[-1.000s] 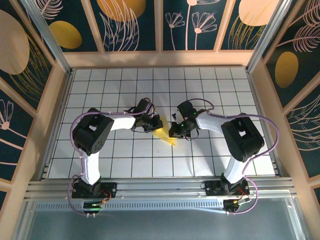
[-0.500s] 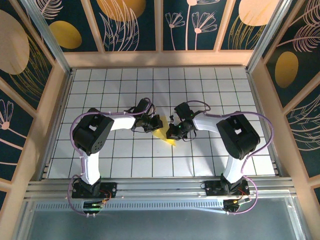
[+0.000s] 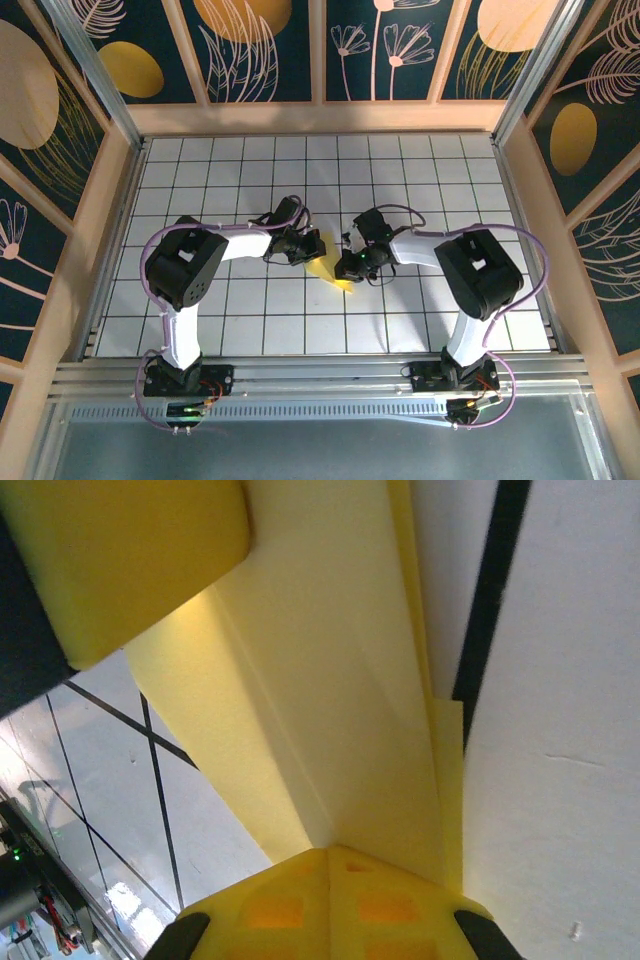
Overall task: Fold a paper plane with a square sheet of paper (fold left side to right side)
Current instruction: Fourth fold the wing at the center of the table.
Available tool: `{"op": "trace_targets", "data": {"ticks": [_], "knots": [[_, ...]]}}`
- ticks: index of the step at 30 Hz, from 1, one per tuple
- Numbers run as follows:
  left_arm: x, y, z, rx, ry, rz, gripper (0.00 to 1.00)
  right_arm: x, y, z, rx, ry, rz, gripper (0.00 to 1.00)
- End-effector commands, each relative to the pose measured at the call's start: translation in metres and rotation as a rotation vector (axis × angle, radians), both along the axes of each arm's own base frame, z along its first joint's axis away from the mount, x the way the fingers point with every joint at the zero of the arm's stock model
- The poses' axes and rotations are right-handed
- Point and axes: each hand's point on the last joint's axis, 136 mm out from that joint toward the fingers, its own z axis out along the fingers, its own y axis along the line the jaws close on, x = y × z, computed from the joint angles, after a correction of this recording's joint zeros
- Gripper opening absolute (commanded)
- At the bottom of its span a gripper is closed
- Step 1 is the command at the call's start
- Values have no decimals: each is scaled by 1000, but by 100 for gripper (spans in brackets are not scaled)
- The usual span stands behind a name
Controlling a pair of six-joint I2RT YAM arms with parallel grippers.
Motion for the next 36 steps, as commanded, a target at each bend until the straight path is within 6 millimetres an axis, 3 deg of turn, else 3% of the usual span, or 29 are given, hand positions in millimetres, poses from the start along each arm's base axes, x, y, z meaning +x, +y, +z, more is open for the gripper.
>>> {"op": "trace_targets", "data": {"ticks": [1, 13, 21, 36], "knots": [[-7, 19, -31, 116, 68, 32, 0, -35, -40, -29, -152, 125, -19, 0], [-4, 24, -43, 169, 74, 32, 0, -55, -49, -28, -131, 156, -33, 0], [-3, 26, -46, 187, 76, 31, 0, -54, -60, -24, -109, 166, -75, 0], [-3, 26, -46, 189, 73, 28, 0, -84, -77, -30, -125, 222, -81, 0]]}}
